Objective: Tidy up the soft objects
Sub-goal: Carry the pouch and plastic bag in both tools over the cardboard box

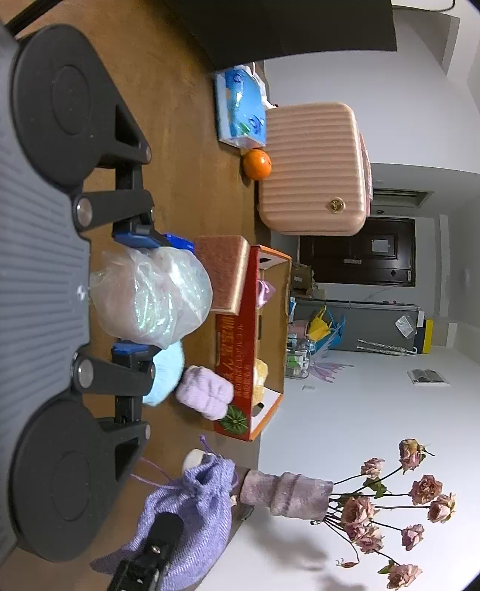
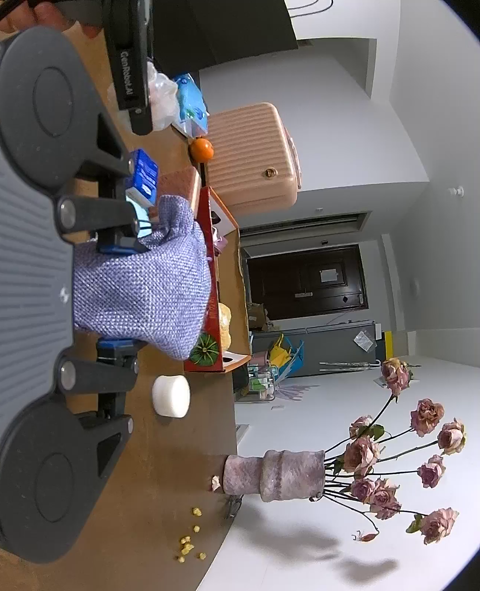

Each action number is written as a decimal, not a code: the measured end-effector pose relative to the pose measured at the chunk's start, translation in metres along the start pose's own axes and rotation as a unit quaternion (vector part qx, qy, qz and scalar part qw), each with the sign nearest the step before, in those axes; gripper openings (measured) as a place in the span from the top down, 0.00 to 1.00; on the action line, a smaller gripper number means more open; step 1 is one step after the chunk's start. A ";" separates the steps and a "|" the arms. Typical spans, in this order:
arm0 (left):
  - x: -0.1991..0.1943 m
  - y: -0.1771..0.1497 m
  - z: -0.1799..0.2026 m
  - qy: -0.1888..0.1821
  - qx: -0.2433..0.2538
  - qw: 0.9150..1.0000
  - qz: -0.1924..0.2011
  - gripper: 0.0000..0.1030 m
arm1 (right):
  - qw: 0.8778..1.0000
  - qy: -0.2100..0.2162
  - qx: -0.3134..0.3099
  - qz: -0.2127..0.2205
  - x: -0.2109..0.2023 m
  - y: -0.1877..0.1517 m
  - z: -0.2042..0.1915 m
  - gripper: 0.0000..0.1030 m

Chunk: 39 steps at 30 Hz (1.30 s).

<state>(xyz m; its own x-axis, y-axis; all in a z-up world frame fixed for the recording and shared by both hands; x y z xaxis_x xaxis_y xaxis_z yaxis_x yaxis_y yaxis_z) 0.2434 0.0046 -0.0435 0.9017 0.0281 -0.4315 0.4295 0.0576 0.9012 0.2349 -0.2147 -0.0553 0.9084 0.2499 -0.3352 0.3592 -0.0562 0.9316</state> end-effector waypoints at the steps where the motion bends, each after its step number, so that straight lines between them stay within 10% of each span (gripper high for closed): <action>1: 0.003 0.003 0.000 -0.001 0.000 1.000 0.001 0.55 | 1.000 0.000 0.000 0.000 0.004 0.003 0.001 0.64; 39: 0.181 0.111 0.002 -0.014 -0.051 0.998 0.026 0.55 | 1.000 0.015 -0.019 0.021 0.200 0.084 0.013 0.64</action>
Point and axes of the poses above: each gripper's, at about its wrist camera, not at the fingertips, and x roughly the way its jaws point, z to its right, y to its top, the point moved 4 cm from there along x, roughly the way its jaws point
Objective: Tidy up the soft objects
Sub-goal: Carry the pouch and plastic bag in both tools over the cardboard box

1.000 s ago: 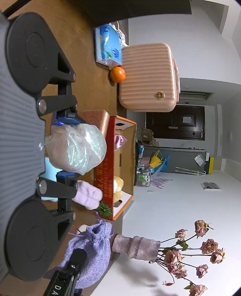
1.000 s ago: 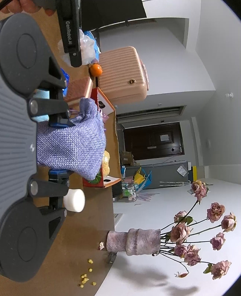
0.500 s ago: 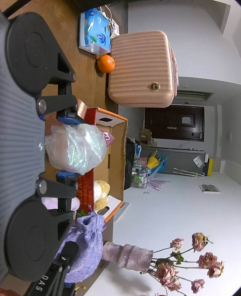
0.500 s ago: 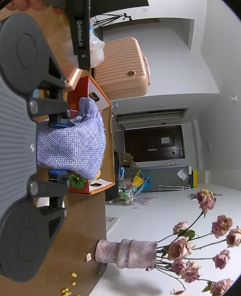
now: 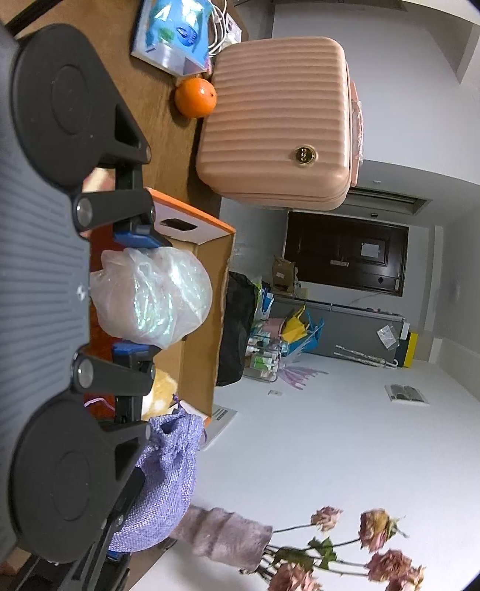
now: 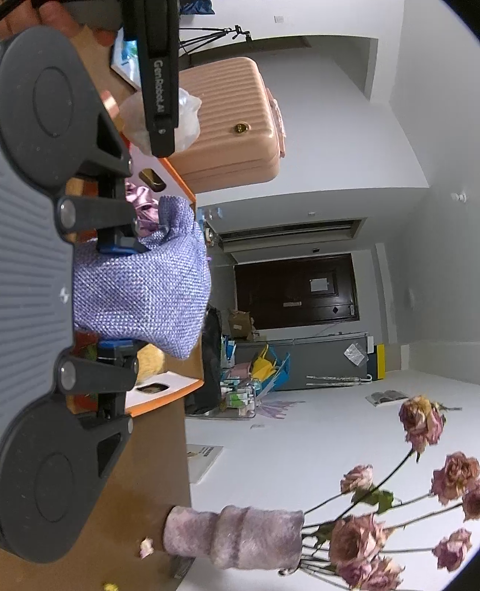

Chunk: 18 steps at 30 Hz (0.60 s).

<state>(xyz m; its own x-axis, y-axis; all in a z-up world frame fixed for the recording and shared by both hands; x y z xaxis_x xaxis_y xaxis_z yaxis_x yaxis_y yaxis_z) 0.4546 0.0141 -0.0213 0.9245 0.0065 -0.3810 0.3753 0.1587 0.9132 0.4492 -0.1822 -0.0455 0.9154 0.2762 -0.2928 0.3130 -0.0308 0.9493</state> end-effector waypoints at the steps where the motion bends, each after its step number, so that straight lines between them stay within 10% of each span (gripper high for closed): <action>1: 0.004 0.002 -0.001 0.001 -0.001 1.000 0.001 0.55 | 1.000 0.001 -0.001 0.001 0.005 0.002 0.000 0.64; 18: 0.072 0.027 -0.010 0.025 0.001 1.000 0.008 0.54 | 1.000 0.003 -0.025 0.007 0.084 0.020 -0.007 0.64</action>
Point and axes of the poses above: each gripper's, at about its wrist camera, not at the fingertips, and x roughly the way its jaws point, z to its right, y to its top, the point moved 4 cm from there along x, roughly the way its jaws point
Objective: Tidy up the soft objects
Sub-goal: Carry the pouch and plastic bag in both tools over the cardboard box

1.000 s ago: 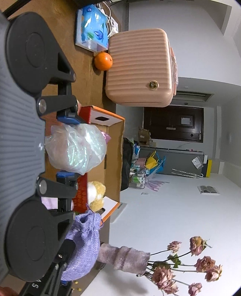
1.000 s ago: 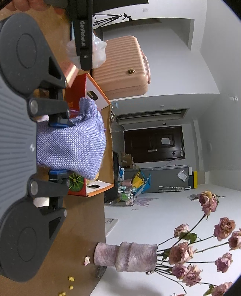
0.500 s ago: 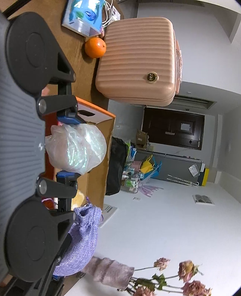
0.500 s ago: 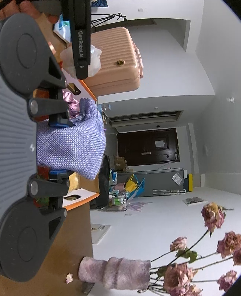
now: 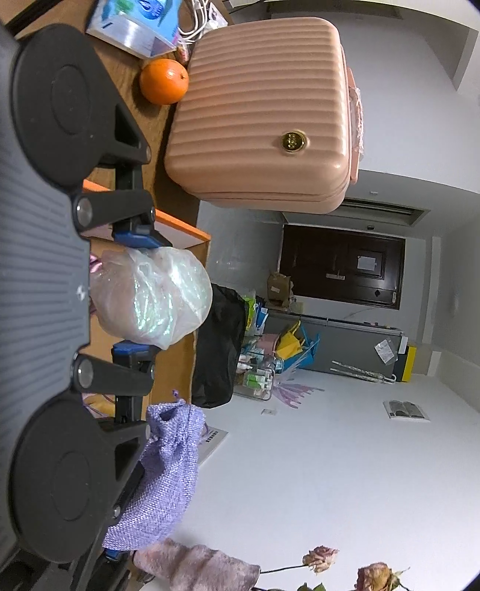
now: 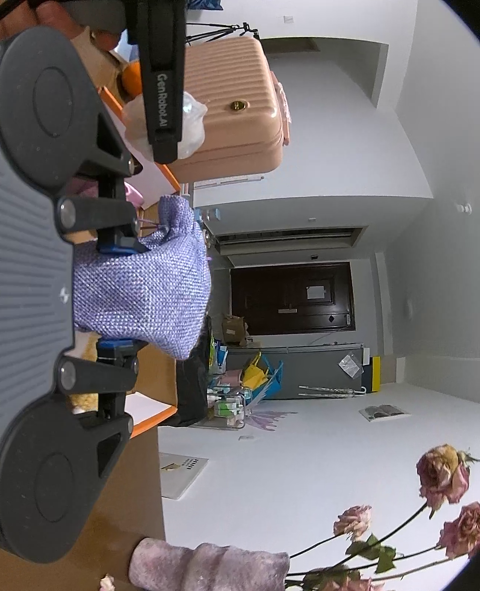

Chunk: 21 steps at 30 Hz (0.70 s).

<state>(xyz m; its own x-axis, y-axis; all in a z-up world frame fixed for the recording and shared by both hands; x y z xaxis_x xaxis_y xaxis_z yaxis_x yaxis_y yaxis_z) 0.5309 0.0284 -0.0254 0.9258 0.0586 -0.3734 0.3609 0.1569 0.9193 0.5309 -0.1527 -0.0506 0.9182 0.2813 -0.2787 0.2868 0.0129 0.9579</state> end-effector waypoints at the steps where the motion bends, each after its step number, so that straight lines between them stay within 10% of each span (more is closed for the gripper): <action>1: 0.003 0.001 0.000 0.000 0.000 1.000 0.000 0.54 | 1.000 -0.001 -0.003 0.000 0.004 0.001 0.000 0.64; 21: 0.039 0.005 0.005 0.008 0.022 1.000 -0.012 0.54 | 0.999 -0.018 -0.017 -0.020 0.043 -0.002 0.004 0.63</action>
Point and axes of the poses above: each gripper's, at about its wrist camera, not at the fingertips, and x roughly the way its jaws point, z to its right, y to its top, the point moved 4 cm from there along x, roughly the way its jaws point
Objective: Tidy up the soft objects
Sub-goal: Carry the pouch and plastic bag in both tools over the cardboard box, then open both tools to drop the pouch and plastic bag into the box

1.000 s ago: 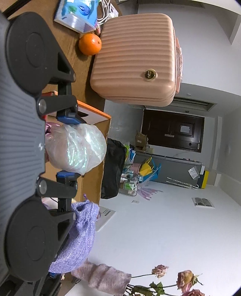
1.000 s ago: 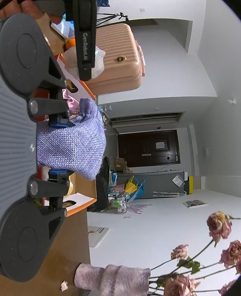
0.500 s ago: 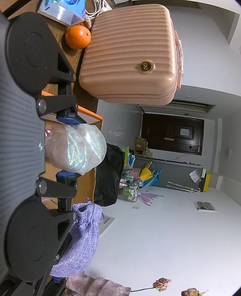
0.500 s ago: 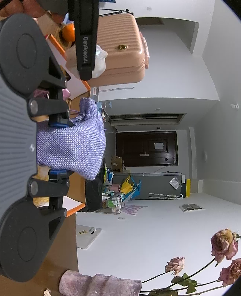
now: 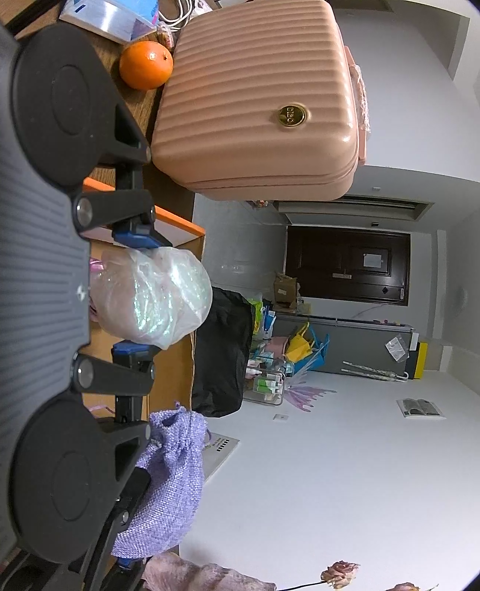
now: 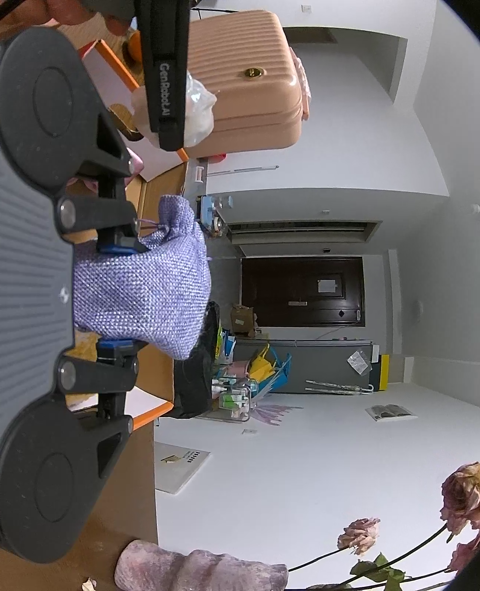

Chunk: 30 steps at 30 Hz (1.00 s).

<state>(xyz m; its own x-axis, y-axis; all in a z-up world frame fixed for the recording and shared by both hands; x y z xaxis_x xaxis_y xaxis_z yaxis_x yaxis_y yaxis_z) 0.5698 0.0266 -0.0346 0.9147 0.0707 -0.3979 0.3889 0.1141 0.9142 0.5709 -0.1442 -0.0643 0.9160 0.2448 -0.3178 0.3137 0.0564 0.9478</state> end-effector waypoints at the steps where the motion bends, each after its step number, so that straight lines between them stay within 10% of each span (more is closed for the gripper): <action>1: 0.000 0.000 0.000 0.000 0.000 1.000 0.000 0.54 | 1.000 0.000 -0.001 -0.001 0.000 0.000 -0.001 0.63; 8: -0.002 0.001 -0.001 0.010 -0.003 1.000 0.000 0.41 | 1.000 -0.011 0.000 -0.014 0.004 -0.001 0.002 0.51; 13: -0.011 0.002 0.001 0.031 0.000 0.999 0.021 0.04 | 0.999 -0.031 0.000 -0.012 0.003 -0.001 0.006 0.15; 16: -0.013 0.002 0.001 0.038 -0.001 0.999 0.024 0.00 | 0.999 -0.039 -0.003 -0.005 0.001 0.000 0.006 0.00; 30: -0.012 0.002 0.000 0.041 -0.001 0.999 0.020 0.00 | 0.999 -0.043 -0.012 -0.001 -0.003 0.002 0.003 0.00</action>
<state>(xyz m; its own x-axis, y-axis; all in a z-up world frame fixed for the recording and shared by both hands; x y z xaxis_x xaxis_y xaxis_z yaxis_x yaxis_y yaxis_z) 0.5598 0.0261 -0.0278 0.9173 0.1554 -0.3667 0.3526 0.1110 0.9292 0.5696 -0.1479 -0.0611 0.9341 0.1599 -0.3192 0.3101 0.0798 0.9474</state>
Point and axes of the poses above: each gripper's, at about its wrist camera, not at the fingertips, and x roughly the way its jaws point, z to its right, y to its top, the point moved 4 cm from there along x, roughly the way its jaws point
